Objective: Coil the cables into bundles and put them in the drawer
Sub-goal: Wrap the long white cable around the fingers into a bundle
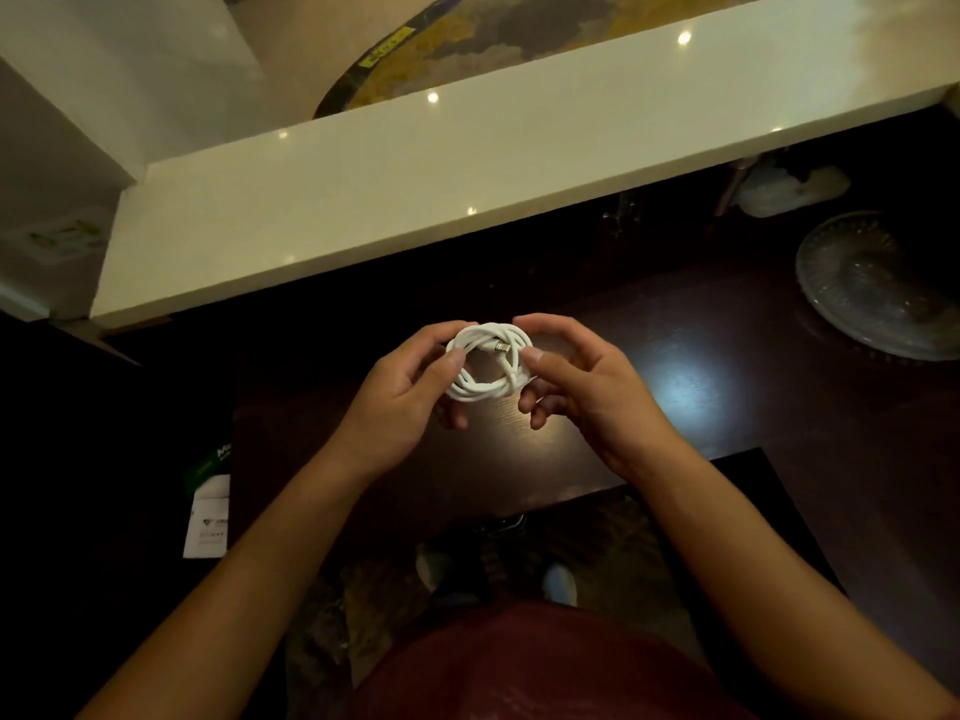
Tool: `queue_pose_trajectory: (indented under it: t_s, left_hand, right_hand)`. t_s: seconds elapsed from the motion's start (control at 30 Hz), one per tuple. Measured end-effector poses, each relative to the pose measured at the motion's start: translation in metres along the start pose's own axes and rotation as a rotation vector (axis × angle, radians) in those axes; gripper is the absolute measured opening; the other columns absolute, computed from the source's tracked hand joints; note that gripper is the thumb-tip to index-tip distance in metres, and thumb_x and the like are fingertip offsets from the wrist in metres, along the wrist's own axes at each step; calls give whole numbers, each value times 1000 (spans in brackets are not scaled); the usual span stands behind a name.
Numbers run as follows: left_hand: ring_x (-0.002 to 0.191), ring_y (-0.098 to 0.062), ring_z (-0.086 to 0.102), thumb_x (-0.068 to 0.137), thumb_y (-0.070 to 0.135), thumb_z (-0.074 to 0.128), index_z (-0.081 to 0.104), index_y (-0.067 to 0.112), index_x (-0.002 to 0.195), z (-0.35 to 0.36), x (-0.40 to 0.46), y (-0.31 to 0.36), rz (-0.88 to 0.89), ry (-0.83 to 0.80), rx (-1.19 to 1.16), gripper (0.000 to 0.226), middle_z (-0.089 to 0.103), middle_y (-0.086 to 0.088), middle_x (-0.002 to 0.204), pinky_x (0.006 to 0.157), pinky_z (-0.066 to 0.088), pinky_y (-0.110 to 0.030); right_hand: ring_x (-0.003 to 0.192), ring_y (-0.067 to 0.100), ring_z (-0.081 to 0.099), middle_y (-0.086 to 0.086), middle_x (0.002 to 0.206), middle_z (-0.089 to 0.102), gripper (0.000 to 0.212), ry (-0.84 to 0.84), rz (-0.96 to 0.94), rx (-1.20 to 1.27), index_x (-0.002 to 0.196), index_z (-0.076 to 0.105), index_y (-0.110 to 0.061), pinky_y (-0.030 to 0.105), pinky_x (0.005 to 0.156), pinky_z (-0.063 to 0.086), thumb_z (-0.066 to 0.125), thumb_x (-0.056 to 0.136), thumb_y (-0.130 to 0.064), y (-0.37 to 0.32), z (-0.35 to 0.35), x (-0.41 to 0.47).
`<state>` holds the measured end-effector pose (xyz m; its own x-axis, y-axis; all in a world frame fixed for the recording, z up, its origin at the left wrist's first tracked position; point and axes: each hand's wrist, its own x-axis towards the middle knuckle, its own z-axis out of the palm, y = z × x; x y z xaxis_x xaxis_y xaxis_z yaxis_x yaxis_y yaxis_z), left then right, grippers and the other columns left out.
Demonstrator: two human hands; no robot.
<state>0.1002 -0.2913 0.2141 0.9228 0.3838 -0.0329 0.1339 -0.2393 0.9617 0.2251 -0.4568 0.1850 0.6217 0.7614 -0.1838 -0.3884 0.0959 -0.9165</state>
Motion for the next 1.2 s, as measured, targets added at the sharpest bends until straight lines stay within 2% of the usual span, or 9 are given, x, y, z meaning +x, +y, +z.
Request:
queue_pose_trajectory:
  t_s: [0.2, 0.3, 0.4, 0.5, 0.57, 0.8, 0.97, 1.1, 1.2]
  left_hand:
    - [63, -24, 68, 103, 14, 53, 63, 24, 127, -38, -51, -46, -175, 173, 21, 28, 71, -12, 95, 58, 53, -28]
    - [61, -20, 68, 101, 7, 56, 60, 16, 128, -63, -81, -70, -275, 251, -38, 29, 73, -10, 91, 58, 54, -24]
    - [66, -20, 72, 100, 5, 58, 56, 14, 130, -93, -108, -95, -374, 294, -101, 31, 75, -13, 97, 58, 55, -23]
    - [78, -29, 76, 97, 6, 63, 58, 16, 125, -122, -131, -125, -443, 310, -133, 29, 76, -11, 104, 66, 59, -30]
    - [81, -27, 76, 97, 4, 63, 60, 11, 124, -140, -142, -146, -470, 326, -124, 28, 74, -10, 105, 63, 60, -29]
    - [82, -27, 74, 99, 7, 61, 63, 20, 121, -184, -154, -217, -524, 321, -6, 26, 69, -8, 112, 58, 60, -29]
    - [62, -13, 69, 98, 1, 59, 62, 9, 126, -199, -155, -253, -559, 243, 19, 29, 69, -2, 102, 55, 58, -24]
    - [60, -8, 66, 99, 3, 59, 62, 8, 128, -204, -151, -266, -542, 202, 74, 30, 67, 3, 101, 56, 58, -24]
    - [62, -15, 65, 98, 5, 61, 63, 9, 129, -204, -149, -272, -515, 177, 145, 31, 67, -1, 103, 55, 55, -22]
  right_hand:
    - [62, 24, 68, 29, 89, 69, 30, -144, 106, -159, 126, 62, -9, 33, 53, 55, 64, 97, -5, 45, 42, 15]
    - [54, 18, 66, 24, 80, 65, 28, -206, 180, -207, 125, 61, -7, 28, 47, 52, 63, 97, -2, 73, 77, 22]
    - [52, 17, 65, 7, 69, 67, 26, -258, 236, -239, 122, 62, -13, 29, 46, 51, 63, 98, -3, 108, 111, 31]
    - [58, 22, 67, 4, 73, 71, 27, -302, 273, -315, 121, 62, -24, 30, 50, 53, 63, 99, -9, 146, 139, 40]
    - [60, 25, 68, 7, 78, 73, 26, -312, 298, -365, 117, 62, -30, 30, 50, 52, 64, 99, -11, 172, 157, 47]
    - [57, 23, 69, 10, 82, 74, 24, -244, 349, -529, 107, 60, -36, 32, 49, 54, 63, 100, -13, 236, 207, 62]
    - [51, 16, 65, 10, 84, 74, 21, -180, 369, -628, 120, 62, -20, 30, 47, 53, 64, 100, -15, 262, 220, 69]
    - [53, 15, 68, 11, 92, 76, 21, -116, 364, -699, 119, 65, -20, 29, 52, 55, 66, 98, -15, 273, 222, 69]
    - [61, 13, 69, 4, 98, 75, 22, -75, 357, -739, 113, 64, -28, 29, 61, 58, 68, 97, -15, 278, 224, 68]
